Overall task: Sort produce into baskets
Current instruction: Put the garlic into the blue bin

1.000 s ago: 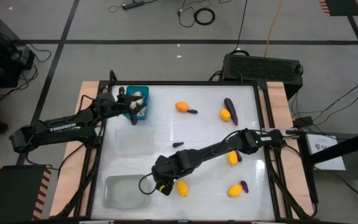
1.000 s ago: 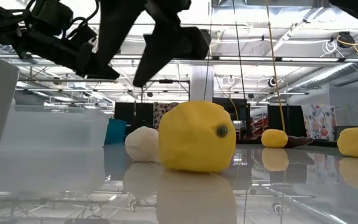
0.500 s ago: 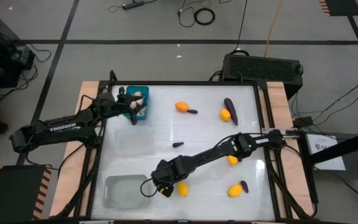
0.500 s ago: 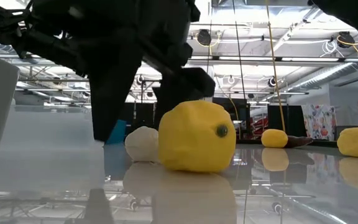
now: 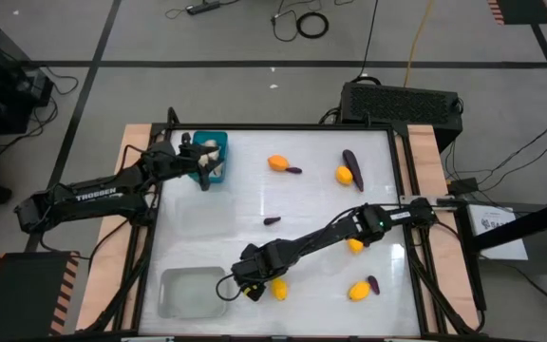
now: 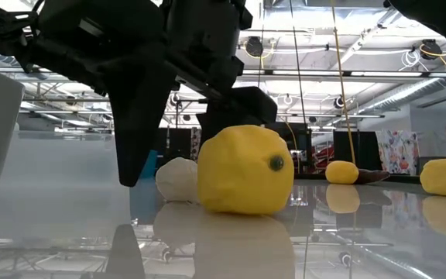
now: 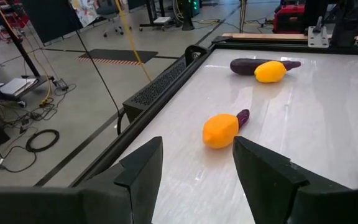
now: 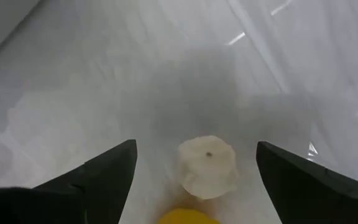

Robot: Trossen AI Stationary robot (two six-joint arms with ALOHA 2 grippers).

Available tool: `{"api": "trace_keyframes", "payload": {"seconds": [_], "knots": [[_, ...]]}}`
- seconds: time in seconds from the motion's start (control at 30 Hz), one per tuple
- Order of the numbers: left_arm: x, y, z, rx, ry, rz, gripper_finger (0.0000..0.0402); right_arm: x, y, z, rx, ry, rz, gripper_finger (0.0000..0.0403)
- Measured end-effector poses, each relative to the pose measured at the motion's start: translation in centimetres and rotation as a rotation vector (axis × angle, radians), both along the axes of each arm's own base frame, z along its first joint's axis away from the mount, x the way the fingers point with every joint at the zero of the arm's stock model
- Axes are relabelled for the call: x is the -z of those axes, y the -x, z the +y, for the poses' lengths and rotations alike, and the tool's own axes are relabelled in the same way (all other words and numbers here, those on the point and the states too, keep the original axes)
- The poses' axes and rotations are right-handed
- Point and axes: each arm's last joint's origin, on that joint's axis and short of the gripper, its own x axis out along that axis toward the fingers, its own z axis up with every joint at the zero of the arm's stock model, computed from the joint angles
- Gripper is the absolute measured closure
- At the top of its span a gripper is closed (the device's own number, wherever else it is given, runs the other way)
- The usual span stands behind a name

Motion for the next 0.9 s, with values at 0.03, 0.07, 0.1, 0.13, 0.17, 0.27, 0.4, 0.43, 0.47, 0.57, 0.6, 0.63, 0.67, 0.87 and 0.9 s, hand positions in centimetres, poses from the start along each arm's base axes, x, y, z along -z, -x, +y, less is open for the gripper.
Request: {"api": "trace_keyframes", "payload": {"seconds": [0.03,0.07,0.1,0.13,0.17,0.27,0.4,0.43,0.47,0.57,0.6,0.63,0.67,0.87,0.9], "knots": [[0.0,0.0,0.0,0.0,0.0,0.0,0.0198,0.0,0.0,0.0,0.001,0.0,0.0,0.008],[0.0,0.0,0.0,0.0,0.0,0.0,0.0198,0.0,0.01,0.0,0.005,0.0,0.001,0.008],[0.0,0.0,0.0,0.0,0.0,0.0,0.0198,0.01,0.04,0.05,0.01,-0.001,0.003,0.008],[0.0,0.0,0.0,0.0,0.0,0.0,0.0198,0.02,0.1,0.08,0.014,0.0,0.008,0.008],[0.0,0.0,0.0,0.0,0.0,0.0,0.0198,0.03,0.2,0.13,0.016,0.002,0.015,0.008],[0.0,0.0,0.0,0.0,0.0,0.0,0.0198,0.06,0.35,0.18,0.016,0.006,0.028,0.008],[0.0,0.0,0.0,0.0,0.0,0.0,0.0198,0.04,0.36,0.2,0.001,0.01,0.027,0.0083],[0.0,0.0,0.0,0.0,0.0,0.0,0.0198,0.04,0.36,0.2,-0.003,0.011,0.026,0.0085],[0.0,0.0,0.0,0.0,0.0,0.0,0.0198,0.06,0.36,0.2,-0.003,0.011,0.026,0.0089],[0.0,0.0,0.0,0.0,0.0,0.0,0.0198,0.04,0.36,0.2,-0.013,0.012,0.026,0.0107],[0.0,0.0,0.0,0.0,0.0,0.0,0.0198,0.04,0.36,0.19,-0.018,0.014,0.025,0.0116],[0.0,0.0,0.0,0.0,0.0,0.0,0.0198,0.04,0.36,0.18,-0.022,0.014,0.025,0.0126],[0.0,0.0,0.0,0.0,0.0,0.0,0.0198,0.04,0.36,0.18,-0.026,0.015,0.025,0.0135],[0.0,0.0,0.0,0.0,0.0,0.0,0.0198,0.04,0.35,0.18,-0.05,0.02,0.023,0.02],[0.0,0.0,0.0,0.0,0.0,0.0,0.0198,0.04,0.35,0.18,-0.055,0.021,0.023,0.0211]]}}
